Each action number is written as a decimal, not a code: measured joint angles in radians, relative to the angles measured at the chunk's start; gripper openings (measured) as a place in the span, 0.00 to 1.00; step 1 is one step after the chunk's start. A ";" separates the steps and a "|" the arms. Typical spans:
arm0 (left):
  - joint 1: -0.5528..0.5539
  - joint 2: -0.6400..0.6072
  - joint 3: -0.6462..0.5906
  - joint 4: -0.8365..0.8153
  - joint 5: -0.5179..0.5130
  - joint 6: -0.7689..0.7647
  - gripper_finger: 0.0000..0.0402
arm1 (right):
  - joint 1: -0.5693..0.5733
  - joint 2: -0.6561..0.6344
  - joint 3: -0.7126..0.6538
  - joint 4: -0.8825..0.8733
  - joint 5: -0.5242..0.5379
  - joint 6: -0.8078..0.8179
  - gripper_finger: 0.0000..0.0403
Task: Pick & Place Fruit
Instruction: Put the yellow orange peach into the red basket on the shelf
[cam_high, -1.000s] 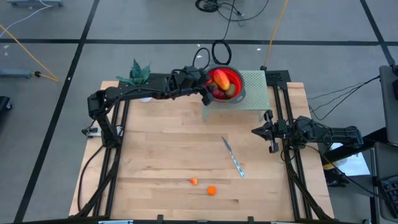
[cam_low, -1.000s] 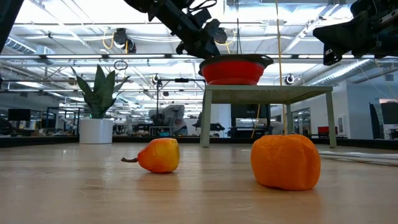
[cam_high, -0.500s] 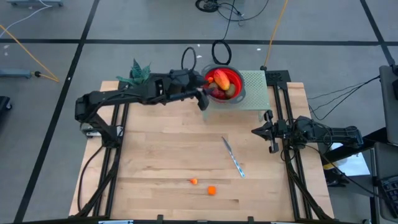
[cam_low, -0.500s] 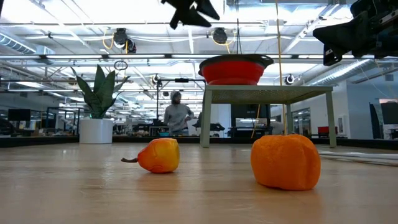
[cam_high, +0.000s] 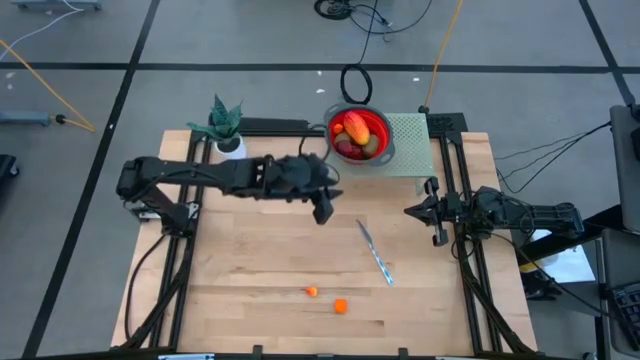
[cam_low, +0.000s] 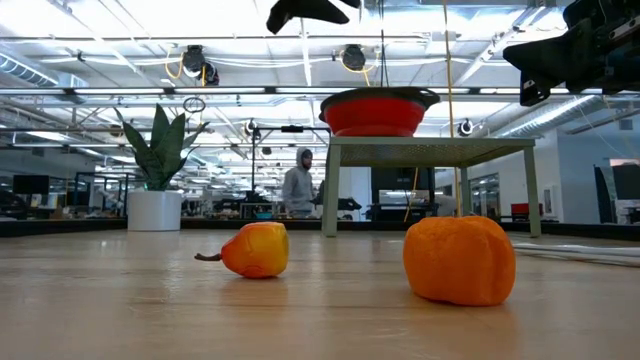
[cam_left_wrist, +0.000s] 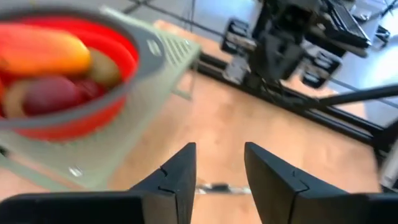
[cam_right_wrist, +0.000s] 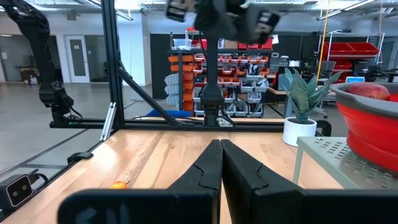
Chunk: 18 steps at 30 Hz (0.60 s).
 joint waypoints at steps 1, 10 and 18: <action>-0.013 0.000 0.000 -0.013 0.001 -0.021 0.32 | 0.000 0.000 0.000 0.000 0.000 0.000 0.00; -0.121 0.000 0.000 -0.097 0.001 -0.169 0.28 | 0.000 0.000 0.000 0.000 0.000 0.000 0.00; -0.188 0.007 0.000 -0.110 0.000 -0.294 0.28 | 0.000 0.000 0.000 0.000 0.000 0.000 0.00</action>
